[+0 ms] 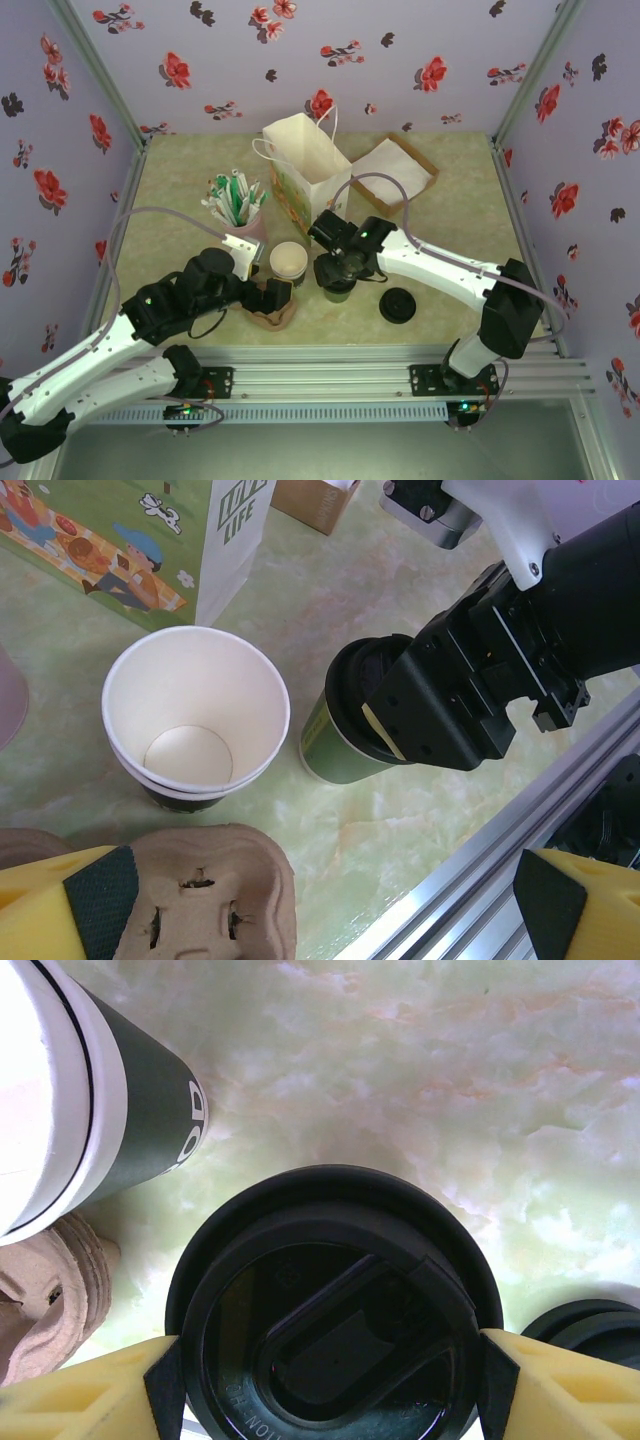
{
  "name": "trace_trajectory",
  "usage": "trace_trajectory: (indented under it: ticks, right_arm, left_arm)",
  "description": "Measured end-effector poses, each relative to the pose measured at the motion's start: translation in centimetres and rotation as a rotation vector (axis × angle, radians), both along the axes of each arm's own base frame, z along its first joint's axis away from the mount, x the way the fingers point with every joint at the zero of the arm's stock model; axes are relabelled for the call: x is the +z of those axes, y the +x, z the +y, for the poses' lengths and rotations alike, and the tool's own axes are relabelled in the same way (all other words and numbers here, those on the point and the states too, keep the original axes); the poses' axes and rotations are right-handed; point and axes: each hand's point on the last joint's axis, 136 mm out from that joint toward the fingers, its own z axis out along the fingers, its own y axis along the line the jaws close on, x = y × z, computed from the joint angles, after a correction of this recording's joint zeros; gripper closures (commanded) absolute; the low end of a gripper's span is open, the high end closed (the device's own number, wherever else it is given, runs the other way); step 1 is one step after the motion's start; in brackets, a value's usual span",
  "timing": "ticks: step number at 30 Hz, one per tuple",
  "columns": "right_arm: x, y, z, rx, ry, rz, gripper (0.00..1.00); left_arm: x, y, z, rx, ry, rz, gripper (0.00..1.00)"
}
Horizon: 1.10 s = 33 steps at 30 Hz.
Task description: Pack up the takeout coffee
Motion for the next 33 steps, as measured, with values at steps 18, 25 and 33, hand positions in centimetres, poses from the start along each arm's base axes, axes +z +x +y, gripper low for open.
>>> trace_trajectory:
  ticks: [18,25,33]
  right_arm:
    - [-0.39,-0.03,0.03,0.004,-0.024,-0.025,0.28]
    - [-0.36,-0.06,0.07,0.005,-0.029,-0.033,0.28]
    - [-0.09,-0.11,0.09,0.008,-0.038,-0.033,0.24]
  left_arm:
    - [-0.15,0.05,-0.07,0.000,0.005,0.003,0.01]
    - [-0.36,0.13,-0.18,0.000,0.011,0.008,0.01]
    - [-0.28,0.17,-0.25,0.000,0.008,0.006,0.01]
